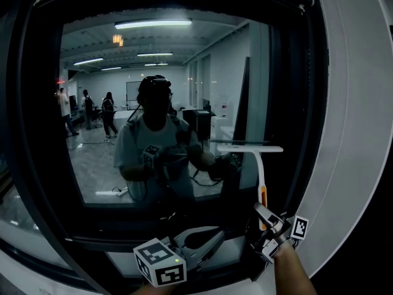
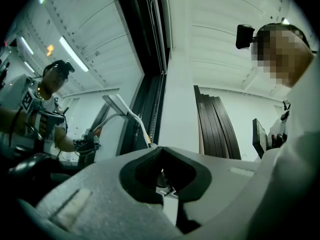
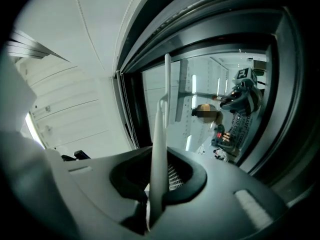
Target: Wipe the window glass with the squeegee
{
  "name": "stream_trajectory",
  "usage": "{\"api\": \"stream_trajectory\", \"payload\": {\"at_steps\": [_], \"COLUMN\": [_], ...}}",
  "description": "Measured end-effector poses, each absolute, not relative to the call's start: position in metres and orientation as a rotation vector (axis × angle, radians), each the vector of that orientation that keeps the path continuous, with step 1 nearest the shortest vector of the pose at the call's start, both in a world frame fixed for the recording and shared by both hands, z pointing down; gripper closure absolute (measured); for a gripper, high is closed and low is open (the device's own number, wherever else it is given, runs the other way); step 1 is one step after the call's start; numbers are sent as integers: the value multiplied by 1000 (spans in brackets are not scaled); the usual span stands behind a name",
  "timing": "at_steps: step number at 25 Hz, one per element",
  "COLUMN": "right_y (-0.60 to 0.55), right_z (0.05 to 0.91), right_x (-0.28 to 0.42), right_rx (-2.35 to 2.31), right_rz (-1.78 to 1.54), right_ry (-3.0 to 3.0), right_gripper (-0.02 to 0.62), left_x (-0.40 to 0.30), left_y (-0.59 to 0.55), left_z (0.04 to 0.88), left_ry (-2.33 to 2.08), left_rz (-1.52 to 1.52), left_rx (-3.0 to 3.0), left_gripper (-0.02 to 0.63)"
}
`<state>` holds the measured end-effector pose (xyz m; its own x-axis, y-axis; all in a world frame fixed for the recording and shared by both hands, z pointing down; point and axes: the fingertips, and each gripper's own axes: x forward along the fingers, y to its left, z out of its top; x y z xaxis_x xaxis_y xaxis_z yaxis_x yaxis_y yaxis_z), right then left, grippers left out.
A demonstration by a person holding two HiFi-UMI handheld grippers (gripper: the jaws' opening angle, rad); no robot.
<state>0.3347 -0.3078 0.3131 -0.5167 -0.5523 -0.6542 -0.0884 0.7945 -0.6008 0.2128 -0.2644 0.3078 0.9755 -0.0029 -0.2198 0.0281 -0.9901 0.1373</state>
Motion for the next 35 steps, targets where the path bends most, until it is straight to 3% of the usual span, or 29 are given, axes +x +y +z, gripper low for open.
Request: {"api": "stream_trajectory", "payload": {"at_steps": [35], "right_y": [-285], "right_z": [452], "right_x": [339], "right_rx": [-547], "right_rz": [-891], "right_ry": [2008], "right_gripper": [554], "left_x": [233], "left_y": [-261], "left_z": [397], "left_ry": [-9], "left_rz": [-217], "left_rx": [2889], "left_gripper": [609]}}
